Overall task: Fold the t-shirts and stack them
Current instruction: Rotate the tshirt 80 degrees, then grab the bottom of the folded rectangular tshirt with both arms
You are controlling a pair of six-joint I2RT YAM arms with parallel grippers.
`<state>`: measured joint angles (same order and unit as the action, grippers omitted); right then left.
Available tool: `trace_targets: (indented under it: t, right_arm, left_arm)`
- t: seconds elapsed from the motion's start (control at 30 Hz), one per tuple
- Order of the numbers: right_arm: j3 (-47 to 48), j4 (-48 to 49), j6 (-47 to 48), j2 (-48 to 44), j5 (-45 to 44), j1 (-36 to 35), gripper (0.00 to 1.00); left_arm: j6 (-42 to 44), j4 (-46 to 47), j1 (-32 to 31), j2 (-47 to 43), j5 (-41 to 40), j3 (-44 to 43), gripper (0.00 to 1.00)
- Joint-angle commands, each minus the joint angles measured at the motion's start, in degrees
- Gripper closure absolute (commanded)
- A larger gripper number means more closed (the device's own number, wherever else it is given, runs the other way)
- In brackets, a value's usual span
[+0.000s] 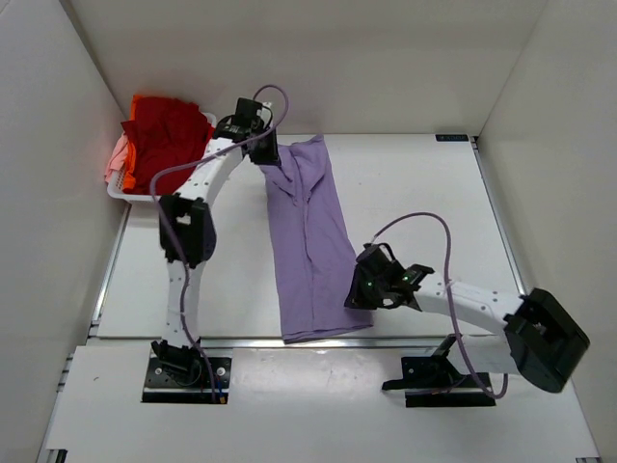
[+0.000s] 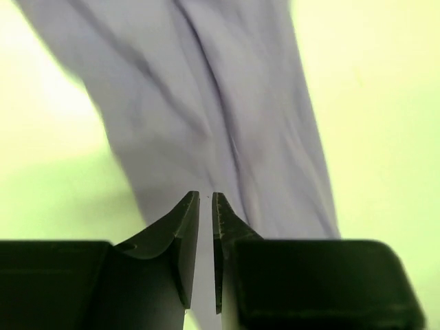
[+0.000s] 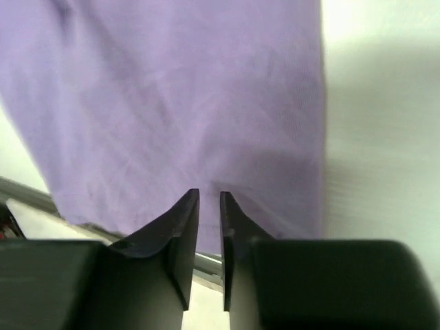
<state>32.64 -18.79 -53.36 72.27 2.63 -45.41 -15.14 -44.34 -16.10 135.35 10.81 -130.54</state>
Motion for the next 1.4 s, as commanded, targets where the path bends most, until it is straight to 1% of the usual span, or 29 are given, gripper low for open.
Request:
trace_targets:
  t: [0.0, 0.03, 0.07, 0.1, 0.13, 0.17, 0.2, 0.23, 0.27, 0.3, 0.33, 0.37, 0.4, 0.43, 0.47, 0.5, 0.53, 0.57, 0.63, 0.7, 0.83, 0.93, 1.13, 1.2, 1.23, 1.27, 1.3, 1.33, 1.37]
  right_arm:
    - [-0.21, -0.2, 11.95, -7.82, -3.18, 3.21, 0.81]
    - [-0.39, -0.29, 14.14, -8.54, -1.6, 6.09, 0.77]
    - [-0.82, -0.98, 16.34, -10.55, 0.07, 7.34, 0.74]
    - [-1.7, -1.77, 16.88, -12.57, 1.83, 10.05, 0.73]
    - [-1.97, -1.95, 18.11, -13.2, 2.98, 13.64, 0.72]
    - [-3.1, -2.91, 19.16, -15.38, 5.08, 14.81, 0.68]
    - [-4.77, -3.79, 19.7, -17.14, 6.84, 17.61, 0.69]
    - [-5.39, -4.24, 19.53, -18.12, 7.73, 19.64, 0.68]
    - [-6.62, -4.5, 19.96, -19.52, 9.13, 21.13, 0.67]
    - [-7.58, -5.2, 20.23, -20.84, 10.01, 21.41, 0.65]
    - [-8.2, -5.47, 20.23, -21.2, 10.54, 22.02, 0.63]
    - [-9.17, -5.91, 19.53, -22.42, 11.68, 21.94, 0.62]
    - [-10.13, -6.17, 19.18, -22.78, 12.56, 21.68, 0.6]
    - [-10.93, -5.91, 19.0, -23.48, 13.01, 20.72, 0.59]
    - [-11.11, -5.74, 18.82, -23.4, 12.92, 19.93, 0.57]
    - [-11.89, -5.56, 18.21, -23.4, 13.18, 18.79, 0.56]
    - [-12.77, -5.04, 17.77, -22.53, 13.53, 18.25, 0.54]
    - [-13.04, -4.77, 17.59, -22.52, 13.54, 17.21, 0.54]
    - [-14.1, -3.37, 15.76, -21.74, 14.42, 15.71, 0.53]
    - [-14.28, -2.49, 15.22, -20.77, 14.15, 13.43, 0.52]
    - [-14.27, -0.9, 14.78, -17.88, 15.29, 12.1, 0.52]
    - [-13.4, -0.37, 15.13, -15.41, 15.29, 10.87, 0.52]
    - [-11.73, 0.68, 15.3, -10.49, 16.18, 8.32, 0.56]
    - [-11.55, 2.08, 15.22, -7.77, 16.44, 7.27, 0.6]
    - [-10.85, 1.83, 14.87, -7.58, 16.26, 6.31, 0.61]
    - [-11.19, 2.52, 14.78, -6.54, 16.09, 5.6, 0.71]
    - [-10.76, 2.61, 14.78, -5.31, 16.61, 5.42, 0.75]
    - [-10.41, 3.05, 14.34, -4.95, 16.7, 4.63, 0.88]
    - [-10.32, 3.05, 13.91, -5.12, 16.62, 3.76, 1.0]
  left_arm:
    - [0.38, 1.77, -3.93, -24.18, 2.72, 19.04, 0.75]
    - [-1.2, 6.06, -4.38, -28.17, 3.6, 30.84, 0.73]
    - [-4.08, 10.72, -4.82, -36.22, 4.82, 41.75, 0.72]
    - [-6.64, 12.07, -5.86, -43.43, 5.27, 46.73, 0.7]
    - [-7.36, 13.39, -7.79, -46.55, 4.67, 54.87, 0.69]
    - [-8.15, 13.57, -9.2, -51.89, 2.83, 61.65, 0.68]
    - [-9.29, 13.92, -12.0, -56.55, 1.77, 68.42, 0.67]
    - [-10.43, 14.54, -13.85, -58.51, 1.85, 71.36, 0.65]
    - [-12.79, 16.11, -15.96, -62.01, 3.07, 77.83, 0.62]
    - [-15.42, 17.17, -16.42, -65.44, 3.77, 84.07, 0.59]
    - [-16.67, 18.92, -17.81, -68.78, 3.61, 86.83, 0.57]
    - [-19.03, 20.5, -19.22, -70.12, 2.21, 91.91, 0.57]
    - [-20.62, 21.74, -19.15, -72.83, 1.59, 95.96, 0.55]
    - [-22.64, 22.71, -19.93, -74.77, 1.76, 98.87, 0.52]
    - [-23.27, 23.06, -20.11, -75.66, 2.11, 100.03, 0.49]
    - [-24.66, 23.68, -21.07, -76.63, 2.2, 101.87, 0.49]
    - [-25.81, 24.29, -21.52, -76.99, 1.59, 103.11, 0.47]
    - [-26.08, 24.56, -22.22, -77.25, 1.41, 103.55, 0.46]
    - [-28.18, 25.78, -24.59, -76.47, 0.53, 105.13, 0.46]
    - [-29.25, 27.1, -26.96, -74.8, 0.44, 105.31, 0.42]
    - [-32.93, 30.18, -31.0, -71.99, -0.7, 106.28, 0.42]
    - [-33.73, 29.22, -33.03, -70.05, -1.75, 106.11, 0.42]
    - [-35.57, 28.6, -33.48, -71.8, -1.23, 110.41, 0.43]
    - [-36.36, 29.22, -33.56, -71.9, -1.58, 110.94, 0.45]
    - [-36.28, 29.83, -33.82, -71.46, -1.75, 110.77, 0.55]
    - [-36.11, 30.36, -33.82, -70.76, -2.02, 110.42, 0.63]
    - [-35.67, 30.54, -34.17, -69.36, -1.58, 109.98, 0.79]
    - [-34.97, 30.19, -34.44, -68.3, -1.41, 109.37, 0.93]
    - [-34.7, 28.79, -35.05, -67.77, -1.4, 108.58, 0.99]
